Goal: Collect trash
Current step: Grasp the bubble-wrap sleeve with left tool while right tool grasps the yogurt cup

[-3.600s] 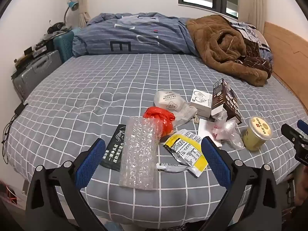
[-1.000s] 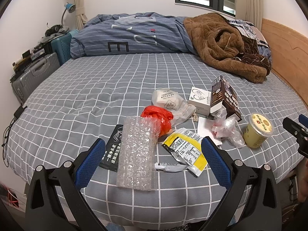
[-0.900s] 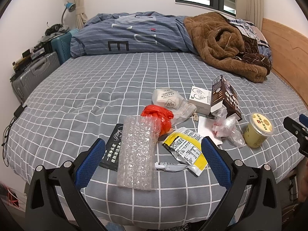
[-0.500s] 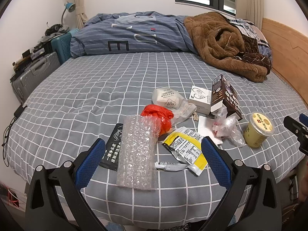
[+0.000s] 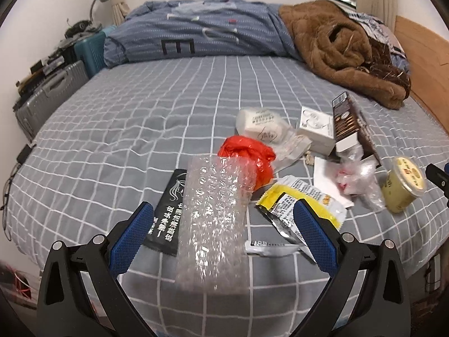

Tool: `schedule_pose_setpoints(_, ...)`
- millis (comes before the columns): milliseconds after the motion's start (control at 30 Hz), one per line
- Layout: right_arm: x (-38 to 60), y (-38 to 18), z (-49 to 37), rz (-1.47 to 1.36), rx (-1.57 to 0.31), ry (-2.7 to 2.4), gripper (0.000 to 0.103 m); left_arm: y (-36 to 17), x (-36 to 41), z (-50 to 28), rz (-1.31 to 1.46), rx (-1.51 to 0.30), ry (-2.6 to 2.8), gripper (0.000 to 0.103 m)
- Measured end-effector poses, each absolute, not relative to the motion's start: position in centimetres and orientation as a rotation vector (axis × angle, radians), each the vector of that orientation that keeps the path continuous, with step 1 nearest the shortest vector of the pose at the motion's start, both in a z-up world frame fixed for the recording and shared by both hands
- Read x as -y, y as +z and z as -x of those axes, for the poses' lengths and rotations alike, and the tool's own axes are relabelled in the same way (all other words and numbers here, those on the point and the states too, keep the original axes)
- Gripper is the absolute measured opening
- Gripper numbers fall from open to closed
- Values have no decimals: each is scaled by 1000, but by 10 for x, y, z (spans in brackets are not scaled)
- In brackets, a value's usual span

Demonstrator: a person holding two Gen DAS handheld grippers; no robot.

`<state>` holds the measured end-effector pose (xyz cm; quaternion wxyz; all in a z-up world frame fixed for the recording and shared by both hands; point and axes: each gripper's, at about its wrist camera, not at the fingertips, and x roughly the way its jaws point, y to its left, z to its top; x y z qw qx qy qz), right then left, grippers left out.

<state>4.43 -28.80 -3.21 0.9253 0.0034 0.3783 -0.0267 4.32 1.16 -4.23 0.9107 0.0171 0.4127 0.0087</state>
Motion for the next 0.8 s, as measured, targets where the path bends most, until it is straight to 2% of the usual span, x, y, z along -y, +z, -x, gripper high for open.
schedule_pose_setpoints(300,306,-70,-77,-42,-872,-54,96,-64,-23,-73,-58,-919,40,97)
schedule_pose_setpoints(567,301,-77,-89,-61,-890,-10,96,-83,-28,-86,-56,-973,32,96)
schedule_pose_setpoints(633,295,-78,-91,-46,-894,-1,96,-86,-28,-88,-53,-983,28,93)
schedule_pose_setpoints(800,289,-83,-93,-33,-902,-1,96,-96,-27,-90,-39,-1031,5,77)
